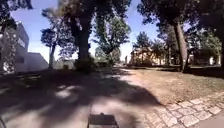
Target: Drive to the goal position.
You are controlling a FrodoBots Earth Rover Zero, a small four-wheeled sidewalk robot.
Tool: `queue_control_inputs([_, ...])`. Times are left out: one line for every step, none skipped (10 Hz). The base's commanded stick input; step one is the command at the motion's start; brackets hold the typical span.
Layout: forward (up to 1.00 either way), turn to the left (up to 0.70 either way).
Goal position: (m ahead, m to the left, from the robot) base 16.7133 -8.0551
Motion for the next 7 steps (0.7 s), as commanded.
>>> queue_control_inputs([0.7, 0.0])
queue_control_inputs([0.7, 0.0])
queue_control_inputs([0.7, 0.0])
queue_control_inputs([0.7, 0.0])
queue_control_inputs([0.7, 0.0])
queue_control_inputs([0.7, 0.0])
queue_control_inputs([0.7, 0.0])
